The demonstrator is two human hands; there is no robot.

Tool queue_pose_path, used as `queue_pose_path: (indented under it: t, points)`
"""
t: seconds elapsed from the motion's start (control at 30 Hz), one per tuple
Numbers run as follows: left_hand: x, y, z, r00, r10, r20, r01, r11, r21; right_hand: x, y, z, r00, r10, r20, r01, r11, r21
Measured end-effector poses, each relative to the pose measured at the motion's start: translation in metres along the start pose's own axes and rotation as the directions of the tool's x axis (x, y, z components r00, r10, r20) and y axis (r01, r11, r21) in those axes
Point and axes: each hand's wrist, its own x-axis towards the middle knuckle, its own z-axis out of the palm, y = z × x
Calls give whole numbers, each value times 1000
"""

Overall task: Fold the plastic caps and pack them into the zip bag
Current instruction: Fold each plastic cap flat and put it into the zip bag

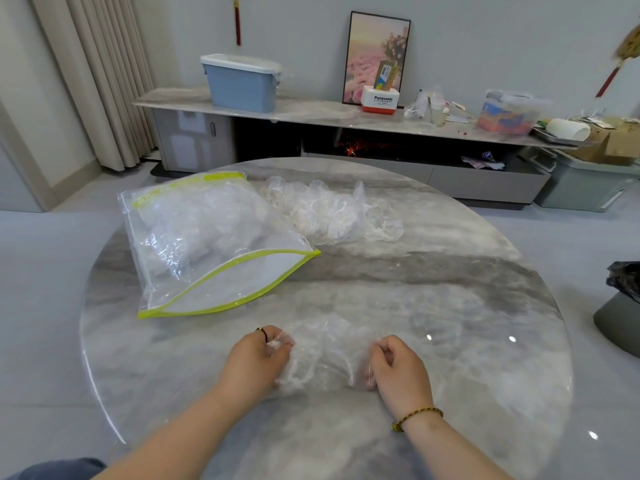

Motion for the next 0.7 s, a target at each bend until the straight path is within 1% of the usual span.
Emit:
queue_pose_path:
  t: [0.07, 0.13, 0.2, 0.27, 0.3, 0.33, 0.37, 0.4, 0.43, 0.47, 0.5, 0.53, 0.57, 0.6, 0.63, 0.67, 0.7]
  points:
    - [4, -1, -2, 999, -26, -40, 28, 998, 54, 1, 0, 2, 1000, -13, -15, 10, 989, -146]
    - [7, -3, -5, 998, -3, -63, 16, 981, 196, 3, -1, 3, 999, -55, 3, 52, 933, -355]
    - [6, 2, -9, 996, -26, -84, 52, 944, 325, 6, -2, 3, 997, -69, 20, 70, 870, -488]
    - [5, 4, -11, 995, -27, -99, 72, 870, 488, 7, -3, 4, 998, -51, 40, 65, 822, -566]
    - [4, 5, -12, 990, 30, -137, 53, 824, 564, 8, -5, 6, 998, -48, 41, 63, 803, -593]
    - [5, 3, -10, 976, 149, -160, -20, 788, 615, 8, -6, 6, 998, -55, 43, 70, 792, -606]
    - [6, 2, -10, 924, 347, -160, -163, 737, 656, 8, -7, 7, 997, -60, 51, 79, 785, -615]
    - [5, 1, -6, 862, 498, -98, -307, 666, 680, 8, -8, 6, 997, -67, 47, 82, 782, -618]
    - [4, -1, -3, 774, 633, -23, -459, 586, 668, 9, -10, 7, 997, -70, 38, 79, 775, -628]
    - [3, -2, 1, 715, 696, 72, -562, 509, 652, 8, -12, 7, 997, -73, 28, 74, 764, -641]
    - [3, -5, 6, 691, 702, 173, -615, 445, 650, 8, -12, 7, 992, -127, 10, 103, 755, -648]
    - [2, -6, 10, 710, 656, 256, -624, 418, 660, 9, -11, 9, 963, -267, -30, 184, 739, -648]
    - [0, -7, 14, 730, 606, 315, -624, 404, 669, 11, -9, 12, 905, -420, -72, 291, 732, -615]
    - [0, -8, 16, 769, 506, 391, -609, 393, 689, 12, -9, 14, 818, -566, -106, 415, 708, -572]
    - [2, -9, 17, 791, 431, 434, -595, 378, 709, 10, -11, 15, 734, -669, -117, 522, 665, -534]
    - [4, -11, 17, 819, 365, 442, -566, 392, 725, 8, -13, 16, 684, -726, -75, 608, 624, -491]
    - [6, -11, 17, 830, 358, 428, -554, 432, 712, 5, -15, 18, 646, -763, -14, 674, 580, -457]
